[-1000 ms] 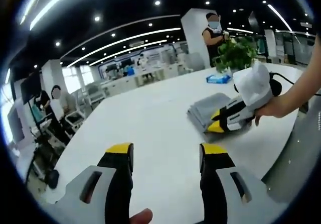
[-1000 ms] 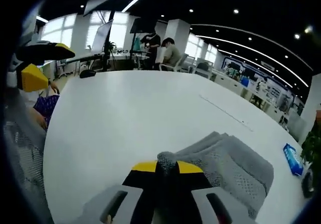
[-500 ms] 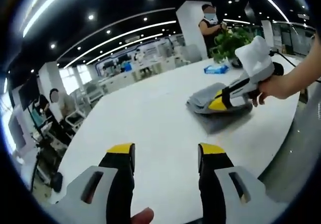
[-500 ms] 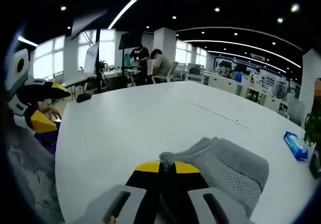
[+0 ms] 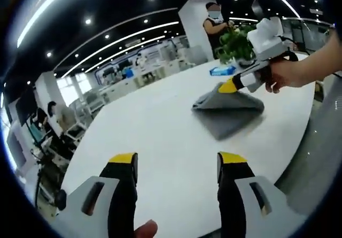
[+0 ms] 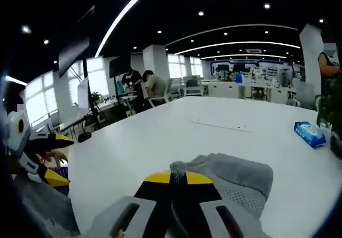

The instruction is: Open the folded towel by lifting each exposed corner and separating the folded layers until the towel lies flat within the target outline without major curled edges

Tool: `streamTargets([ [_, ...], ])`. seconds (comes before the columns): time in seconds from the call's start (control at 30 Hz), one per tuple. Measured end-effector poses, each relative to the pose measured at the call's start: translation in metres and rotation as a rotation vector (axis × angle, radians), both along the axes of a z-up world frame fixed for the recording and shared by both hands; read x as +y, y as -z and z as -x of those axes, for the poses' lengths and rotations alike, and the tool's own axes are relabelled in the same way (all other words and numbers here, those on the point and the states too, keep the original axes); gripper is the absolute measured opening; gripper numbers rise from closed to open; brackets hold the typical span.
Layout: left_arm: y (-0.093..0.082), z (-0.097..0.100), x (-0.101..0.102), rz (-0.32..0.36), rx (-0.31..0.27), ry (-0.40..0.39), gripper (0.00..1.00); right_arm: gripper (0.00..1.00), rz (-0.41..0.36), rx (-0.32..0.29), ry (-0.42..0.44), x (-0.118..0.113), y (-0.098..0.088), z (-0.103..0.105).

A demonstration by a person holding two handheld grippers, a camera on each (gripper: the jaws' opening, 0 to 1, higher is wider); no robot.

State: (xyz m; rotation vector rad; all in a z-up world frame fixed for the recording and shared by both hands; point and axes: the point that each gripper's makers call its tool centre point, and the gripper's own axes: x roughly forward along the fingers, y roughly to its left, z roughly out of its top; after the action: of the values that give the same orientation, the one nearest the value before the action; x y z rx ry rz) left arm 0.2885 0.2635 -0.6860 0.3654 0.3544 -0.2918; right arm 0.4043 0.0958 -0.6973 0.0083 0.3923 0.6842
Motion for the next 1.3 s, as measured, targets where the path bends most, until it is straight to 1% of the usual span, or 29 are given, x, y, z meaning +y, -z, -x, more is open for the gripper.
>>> streamTargets([
  [0.03,-0.001,0.0,0.001,0.001,-0.002,-0.004,0.6,0.03,0.017,-0.029,0.004,-0.004,-0.003,-0.003],
  [0.13,-0.006,0.0,0.007,0.018,-0.021,-0.029,0.58,0.03,0.066,-0.083,-0.002,-0.01,-0.007,-0.004],
  [0.23,-0.006,-0.001,0.011,0.023,-0.022,-0.05,0.58,0.03,0.067,-0.076,0.005,-0.016,-0.007,-0.002],
  [0.37,-0.006,-0.001,0.011,0.022,-0.025,-0.047,0.57,0.03,0.066,-0.077,0.011,-0.021,-0.01,-0.001],
  [0.43,-0.005,-0.001,0.011,0.019,-0.023,-0.046,0.56,0.03,0.052,-0.075,0.025,-0.025,-0.013,-0.002],
  [0.5,-0.004,-0.001,0.012,0.017,-0.013,-0.052,0.56,0.03,-0.011,-0.05,0.064,-0.029,-0.021,-0.002],
  [0.63,-0.004,-0.001,0.011,0.02,-0.015,-0.047,0.55,0.03,-0.047,-0.055,0.103,-0.042,-0.03,-0.005],
  [0.73,-0.002,0.0,0.012,0.022,0.0,-0.05,0.53,0.03,-0.08,-0.061,0.14,-0.052,-0.037,-0.006],
  [0.93,-0.003,-0.001,0.015,0.029,-0.003,-0.064,0.52,0.03,-0.117,-0.072,0.193,-0.073,-0.046,-0.006],
  [1.03,0.0,-0.001,0.014,0.016,0.008,-0.057,0.52,0.03,-0.134,-0.071,0.218,-0.08,-0.049,0.0],
  [1.2,0.001,-0.001,0.014,0.01,0.012,-0.056,0.52,0.03,-0.151,-0.069,0.256,-0.097,-0.047,0.002],
  [1.3,0.002,-0.001,0.016,0.009,0.015,-0.065,0.52,0.03,-0.152,-0.072,0.267,-0.102,-0.048,0.007],
])
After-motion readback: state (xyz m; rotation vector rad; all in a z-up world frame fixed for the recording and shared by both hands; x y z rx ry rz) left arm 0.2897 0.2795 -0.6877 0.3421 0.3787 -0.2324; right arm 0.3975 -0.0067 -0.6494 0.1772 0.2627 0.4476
